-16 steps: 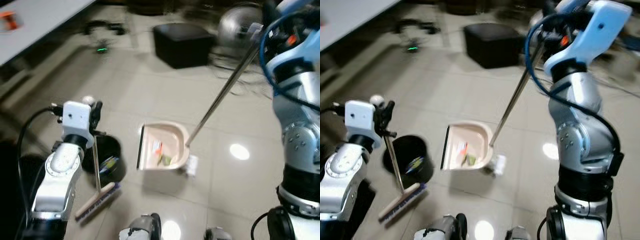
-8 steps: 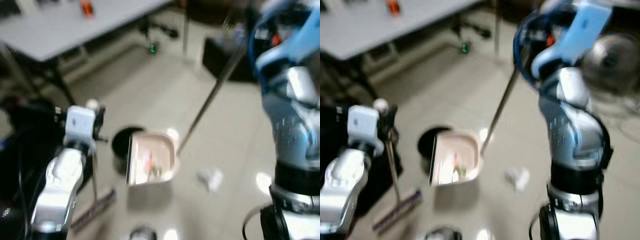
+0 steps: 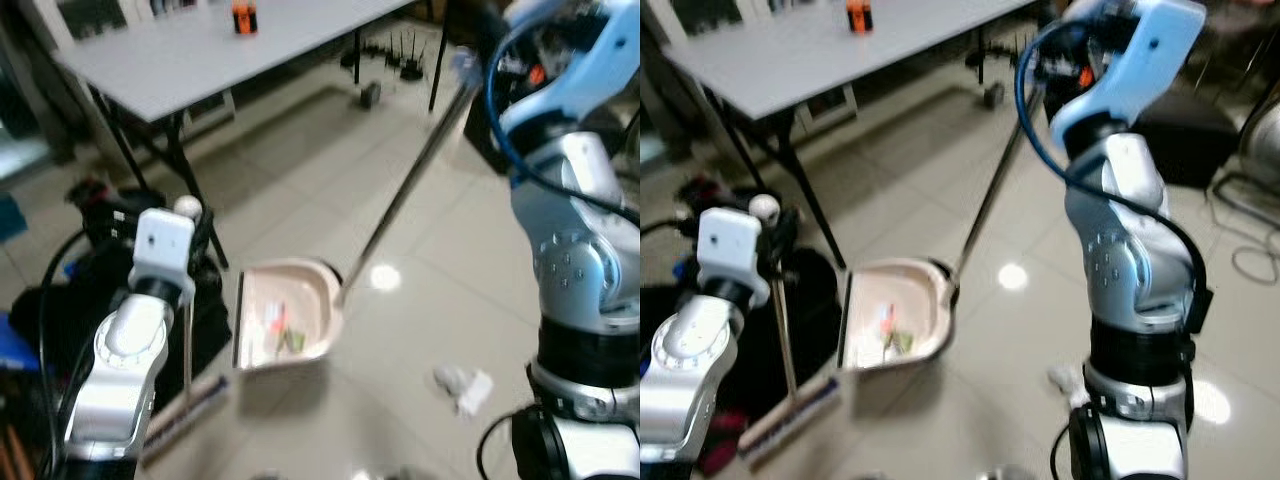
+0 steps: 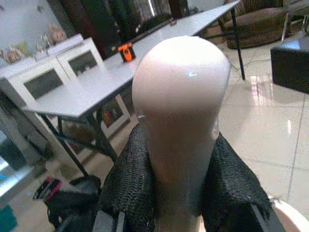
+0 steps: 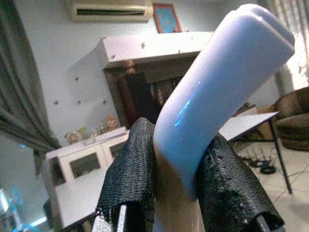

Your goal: Sweep floor

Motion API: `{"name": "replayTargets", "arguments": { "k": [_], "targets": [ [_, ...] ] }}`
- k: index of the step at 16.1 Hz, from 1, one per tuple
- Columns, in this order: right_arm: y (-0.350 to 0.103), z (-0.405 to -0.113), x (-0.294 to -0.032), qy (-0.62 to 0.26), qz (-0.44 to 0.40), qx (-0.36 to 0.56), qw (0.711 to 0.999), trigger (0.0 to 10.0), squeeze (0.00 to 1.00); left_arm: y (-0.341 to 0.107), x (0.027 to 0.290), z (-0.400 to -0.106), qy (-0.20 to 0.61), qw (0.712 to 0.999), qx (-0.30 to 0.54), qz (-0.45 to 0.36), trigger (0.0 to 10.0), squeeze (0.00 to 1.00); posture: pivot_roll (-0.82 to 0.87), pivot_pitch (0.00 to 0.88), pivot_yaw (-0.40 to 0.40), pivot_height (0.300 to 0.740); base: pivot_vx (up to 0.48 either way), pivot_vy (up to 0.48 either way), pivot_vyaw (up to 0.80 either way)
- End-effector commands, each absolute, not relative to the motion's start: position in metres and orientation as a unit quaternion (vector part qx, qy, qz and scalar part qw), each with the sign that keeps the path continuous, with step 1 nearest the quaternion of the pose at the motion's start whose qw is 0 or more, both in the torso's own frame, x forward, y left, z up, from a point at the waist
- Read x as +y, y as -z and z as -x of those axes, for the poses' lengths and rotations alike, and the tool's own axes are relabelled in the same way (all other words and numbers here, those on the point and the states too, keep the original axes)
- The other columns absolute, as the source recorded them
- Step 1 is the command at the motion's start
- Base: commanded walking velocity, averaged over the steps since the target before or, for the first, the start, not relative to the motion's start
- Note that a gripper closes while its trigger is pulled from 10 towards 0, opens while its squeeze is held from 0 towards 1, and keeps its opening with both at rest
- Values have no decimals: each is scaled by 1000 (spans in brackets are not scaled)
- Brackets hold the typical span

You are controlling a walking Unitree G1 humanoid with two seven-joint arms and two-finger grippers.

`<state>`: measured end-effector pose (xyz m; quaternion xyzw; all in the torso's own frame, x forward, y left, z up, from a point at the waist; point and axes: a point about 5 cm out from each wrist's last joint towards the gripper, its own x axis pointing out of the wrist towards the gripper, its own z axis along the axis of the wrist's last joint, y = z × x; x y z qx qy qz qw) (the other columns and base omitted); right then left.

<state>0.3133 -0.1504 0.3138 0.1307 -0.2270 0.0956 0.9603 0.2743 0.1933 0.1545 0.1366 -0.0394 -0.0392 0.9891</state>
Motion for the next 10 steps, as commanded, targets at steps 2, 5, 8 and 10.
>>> {"name": "replayTargets", "arguments": {
  "k": [2, 5, 8, 10],
  "targets": [
    [-326, -308, -157, -82, -125, -262, 953, 10000, 0, -160, 190, -275, 45, 988, -52, -140, 10000, 0, 33, 27, 62, 740, 317, 0, 0],
    [-325, -308, -157, -79, -117, -263, 954, 10000, 0, -159, 191, -276, 41, 989, -50, -134, 10000, 0, 32, 27, 62, 740, 319, 0, 0],
    [-323, -309, -158, -78, -109, -262, 956, 10000, 0, -159, 190, -276, 40, 989, -50, -131, 10000, 0, 31, 25, 57, 740, 320, 0, 0],
    [-320, -310, -156, -77, -100, -262, 957, 10000, 0, -159, 189, -276, 40, 989, -51, -130, 10000, 0, 34, 25, 55, 740, 317, 0, 0]
  ]
}}
